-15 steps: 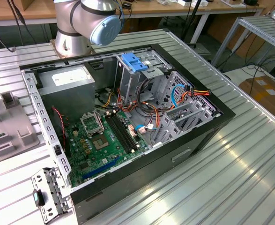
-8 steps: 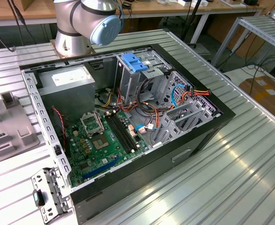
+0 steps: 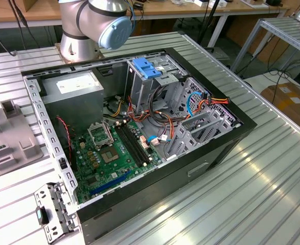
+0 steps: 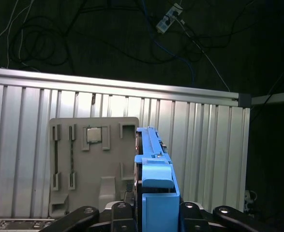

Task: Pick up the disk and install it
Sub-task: 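Pick up the disk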

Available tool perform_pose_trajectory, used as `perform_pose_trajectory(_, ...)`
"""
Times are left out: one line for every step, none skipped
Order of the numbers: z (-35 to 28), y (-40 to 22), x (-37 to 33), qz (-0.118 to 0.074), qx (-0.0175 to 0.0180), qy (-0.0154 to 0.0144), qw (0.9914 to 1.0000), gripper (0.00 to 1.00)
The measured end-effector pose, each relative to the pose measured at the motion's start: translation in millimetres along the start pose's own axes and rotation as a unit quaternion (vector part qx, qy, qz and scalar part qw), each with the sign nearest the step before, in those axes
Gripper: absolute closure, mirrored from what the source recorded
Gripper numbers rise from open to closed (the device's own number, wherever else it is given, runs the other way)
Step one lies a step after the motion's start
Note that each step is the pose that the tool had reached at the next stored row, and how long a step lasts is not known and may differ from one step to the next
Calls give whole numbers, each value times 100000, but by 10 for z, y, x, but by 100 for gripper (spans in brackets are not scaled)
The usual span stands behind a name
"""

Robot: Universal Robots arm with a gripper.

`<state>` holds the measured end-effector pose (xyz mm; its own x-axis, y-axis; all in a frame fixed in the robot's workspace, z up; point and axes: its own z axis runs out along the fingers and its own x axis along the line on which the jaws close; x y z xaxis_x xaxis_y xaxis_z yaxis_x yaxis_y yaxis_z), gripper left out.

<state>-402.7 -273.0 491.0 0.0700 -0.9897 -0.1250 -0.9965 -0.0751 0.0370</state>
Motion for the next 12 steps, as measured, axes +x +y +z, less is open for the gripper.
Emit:
perform_pose_trajectory(0,-2,1,3,0,0,100000,64)
perform_pose_trajectory(0,-4,2,2,-1,0,100000,64)
perform_pose_trajectory(-1,-6,3,2,-3,1,100000,64)
perform_pose_trajectory(-1,-7,4,3,0,0,100000,64)
perform_pose_trajectory(-1,-9,5,3,0,0,100000,64)
perform_pose_trajectory(-1,-12,6,2,-2,2,100000,64)
perform_pose_trajectory(-2,-17,8,1,-1,1,100000,64)
perform_pose_trajectory(-2,-20,9,1,-1,0,100000,64)
perform_pose_trajectory(-2,-24,11,2,-2,2,100000,64)
perform_pose_trajectory(-2,-26,12,0,2,1,100000,64)
perform_pose_trajectory(-3,-27,13,0,-1,1,100000,64)
perform_pose_trajectory(-3,-30,14,-1,1,-1,100000,64)
